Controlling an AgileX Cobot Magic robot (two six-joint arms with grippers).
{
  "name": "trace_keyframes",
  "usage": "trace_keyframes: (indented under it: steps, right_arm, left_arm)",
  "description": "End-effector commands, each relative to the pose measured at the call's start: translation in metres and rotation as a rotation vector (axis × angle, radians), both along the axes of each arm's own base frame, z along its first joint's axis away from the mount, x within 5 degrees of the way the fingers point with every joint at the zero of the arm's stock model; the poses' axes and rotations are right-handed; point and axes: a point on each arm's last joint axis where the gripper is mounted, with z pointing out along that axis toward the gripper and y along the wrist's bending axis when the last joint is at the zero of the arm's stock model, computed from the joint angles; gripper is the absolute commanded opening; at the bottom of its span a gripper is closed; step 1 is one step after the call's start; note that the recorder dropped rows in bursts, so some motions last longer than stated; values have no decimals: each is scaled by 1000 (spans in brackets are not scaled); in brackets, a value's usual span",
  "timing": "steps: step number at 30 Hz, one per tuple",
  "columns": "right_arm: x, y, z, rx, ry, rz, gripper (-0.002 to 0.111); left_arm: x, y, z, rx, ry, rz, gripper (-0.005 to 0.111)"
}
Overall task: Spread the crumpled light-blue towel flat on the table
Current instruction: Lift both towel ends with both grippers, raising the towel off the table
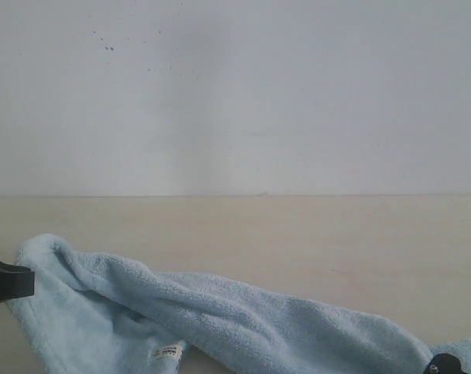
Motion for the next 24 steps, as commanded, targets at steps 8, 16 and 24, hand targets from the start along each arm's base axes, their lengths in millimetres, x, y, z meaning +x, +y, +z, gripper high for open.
trace_keyframes:
  steps: [8, 16, 24]
  right_arm:
    - [13, 4, 13, -8, -35, -21, 0]
    - [36, 0, 96, 18, -387, -127, 0]
    - [14, -31, 221, 4, -742, -221, 0]
  left_arm:
    - [-5, -11, 17, -15, -74, -146, 4]
    - [-33, -10, 70, -5, -281, -187, 4]
    - [-72, -12, 111, -52, -481, -267, 4]
